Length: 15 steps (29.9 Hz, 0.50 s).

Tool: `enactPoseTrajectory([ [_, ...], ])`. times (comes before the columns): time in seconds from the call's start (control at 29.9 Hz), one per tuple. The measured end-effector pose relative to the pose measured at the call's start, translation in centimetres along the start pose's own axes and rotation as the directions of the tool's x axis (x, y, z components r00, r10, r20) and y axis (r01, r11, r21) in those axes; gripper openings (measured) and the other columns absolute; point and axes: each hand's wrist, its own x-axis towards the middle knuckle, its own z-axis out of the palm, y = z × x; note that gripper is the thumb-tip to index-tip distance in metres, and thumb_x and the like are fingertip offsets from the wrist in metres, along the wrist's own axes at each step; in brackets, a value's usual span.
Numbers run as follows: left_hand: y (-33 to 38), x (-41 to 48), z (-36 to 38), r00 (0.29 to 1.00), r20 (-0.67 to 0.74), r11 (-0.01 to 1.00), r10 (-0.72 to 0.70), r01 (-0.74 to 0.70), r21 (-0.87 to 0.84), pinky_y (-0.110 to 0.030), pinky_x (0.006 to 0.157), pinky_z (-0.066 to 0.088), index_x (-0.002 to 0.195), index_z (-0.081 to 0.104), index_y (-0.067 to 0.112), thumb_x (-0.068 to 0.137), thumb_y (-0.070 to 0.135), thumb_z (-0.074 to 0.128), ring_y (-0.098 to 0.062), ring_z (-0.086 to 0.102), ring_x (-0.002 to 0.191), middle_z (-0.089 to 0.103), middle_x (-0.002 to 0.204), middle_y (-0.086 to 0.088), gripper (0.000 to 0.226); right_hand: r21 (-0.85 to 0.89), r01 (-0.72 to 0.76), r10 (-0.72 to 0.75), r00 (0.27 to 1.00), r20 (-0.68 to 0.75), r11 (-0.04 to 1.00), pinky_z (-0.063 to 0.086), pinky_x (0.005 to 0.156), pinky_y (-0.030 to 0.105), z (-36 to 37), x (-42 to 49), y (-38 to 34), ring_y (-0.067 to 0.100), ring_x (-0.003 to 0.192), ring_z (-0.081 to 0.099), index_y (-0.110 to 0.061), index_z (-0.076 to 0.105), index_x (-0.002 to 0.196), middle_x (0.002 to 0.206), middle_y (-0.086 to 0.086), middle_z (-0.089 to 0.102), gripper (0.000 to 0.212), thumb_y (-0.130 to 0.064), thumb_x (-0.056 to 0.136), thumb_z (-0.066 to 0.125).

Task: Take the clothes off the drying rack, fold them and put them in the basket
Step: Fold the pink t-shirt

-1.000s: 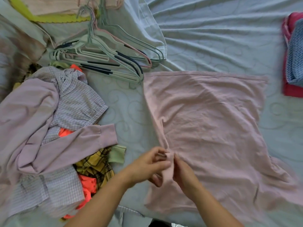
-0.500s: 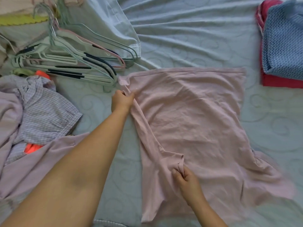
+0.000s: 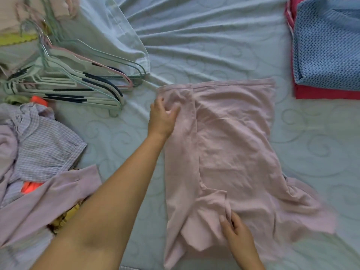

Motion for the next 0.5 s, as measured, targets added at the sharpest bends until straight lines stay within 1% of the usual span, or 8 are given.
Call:
enactPoseTrajectory([
  [0.07, -1.7, -3.6, 0.9, 0.998, -0.022, 0.989, -0.055, 0.058, 0.136, -0.035, 0.097, 0.037, 0.127, 0.042, 0.001, 0.085, 0.025, 0.065, -0.031, 0.045, 0.116, 0.044, 0.126, -0.019, 0.054, -0.013, -0.056, 0.057, 0.995, 0.085, 0.998, 0.039, 0.067, -0.002, -0.8, 0.3, 0.3, -0.015, 0.087, 0.056, -0.030, 0.051, 0.120, 0.099, -0.024, 0.059, 0.041, -0.011, 0.086, 0.063],
  [0.13, -4.0, -8.3, 1.4, 0.978, -0.027, 0.955, -0.204, 0.206, 0.213, -0.037, 0.094, 0.037, 0.125, 0.042, 0.000, 0.083, 0.027, 0.066, -0.034, 0.045, 0.116, 0.044, 0.126, -0.020, 0.056, -0.023, -0.061, 0.063, 0.990, 0.123, 0.998, 0.039, 0.066, -0.002, -1.2, 0.5, 0.6, -0.028, 0.077, 0.051, -0.029, 0.050, 0.117, 0.099, -0.028, 0.055, 0.046, -0.007, 0.081, 0.068],
  [0.17, -5.1, -11.0, 1.6, 0.961, -0.020, 0.937, -0.276, 0.273, 0.217, -0.038, 0.091, 0.038, 0.123, 0.043, 0.000, 0.082, 0.028, 0.068, -0.035, 0.046, 0.114, 0.045, 0.123, -0.021, 0.056, -0.035, -0.064, 0.068, 0.989, 0.129, 0.997, 0.040, 0.065, -0.001, -1.2, 0.5, 0.7, -0.028, 0.074, 0.051, -0.029, 0.051, 0.113, 0.097, -0.027, 0.056, 0.045, -0.006, 0.079, 0.070],
  [0.23, -7.1, -16.2, 1.9, 0.926, 0.037, 0.914, -0.376, 0.363, 0.183, -0.036, 0.084, 0.041, 0.117, 0.045, 0.002, 0.080, 0.028, 0.070, -0.034, 0.052, 0.108, 0.052, 0.116, -0.019, 0.052, -0.051, -0.070, 0.075, 0.990, 0.116, 0.996, 0.041, 0.062, 0.003, -1.1, 0.7, 0.9, -0.017, 0.067, 0.056, -0.026, 0.056, 0.104, 0.091, -0.019, 0.061, 0.037, -0.003, 0.078, 0.070],
  [0.3, -8.6, -20.8, 2.1, 0.882, 0.121, 0.888, -0.456, 0.441, 0.132, -0.033, 0.073, 0.041, 0.109, 0.043, 0.010, 0.080, 0.029, 0.069, -0.030, 0.057, 0.100, 0.057, 0.108, -0.011, 0.044, -0.061, -0.076, 0.082, 0.992, 0.098, 0.995, 0.040, 0.059, 0.008, -0.9, 0.9, 1.0, -0.004, 0.066, 0.056, -0.023, 0.057, 0.091, 0.081, -0.007, 0.064, 0.025, -0.002, 0.080, 0.067],
  [0.37, -9.8, -24.0, 2.3, 0.841, 0.178, 0.860, -0.510, 0.499, 0.105, -0.030, 0.068, 0.038, 0.102, 0.041, 0.016, 0.081, 0.029, 0.068, -0.027, 0.058, 0.091, 0.057, 0.096, -0.004, 0.037, -0.044, -0.072, 0.076, 0.995, 0.072, 0.996, 0.036, 0.055, 0.014, -0.9, 1.1, 1.2, 0.013, 0.067, 0.051, -0.016, 0.056, 0.078, 0.073, 0.004, 0.058, 0.017, -0.001, 0.084, 0.061],
  [0.43, -10.9, -25.7, 2.3, 0.821, 0.187, 0.841, -0.540, 0.537, 0.070, -0.029, 0.065, 0.039, 0.092, 0.042, 0.018, 0.081, 0.025, 0.069, -0.025, 0.055, 0.081, 0.054, 0.080, 0.002, 0.031, -0.059, -0.072, 0.074, 0.997, 0.032, 0.996, 0.033, 0.052, 0.017, -1.0, 1.0, 1.4, 0.016, 0.064, 0.044, -0.008, 0.050, 0.071, 0.066, 0.005, 0.050, 0.018, -0.002, 0.087, 0.057],
  [0.5, -11.9, -26.5, 2.2, 0.812, 0.210, 0.835, -0.544, 0.549, 0.036, -0.016, 0.056, 0.037, 0.079, 0.043, 0.022, 0.079, 0.020, 0.071, -0.020, 0.053, 0.071, 0.053, 0.072, 0.006, 0.029, -0.067, -0.065, 0.066, 0.998, 0.015, 0.996, 0.033, 0.056, 0.022, -0.8, 0.7, 1.9, 0.017, 0.066, 0.044, -0.004, 0.051, 0.079, 0.070, 0.006, 0.049, 0.012, -0.008, 0.089, 0.058],
])
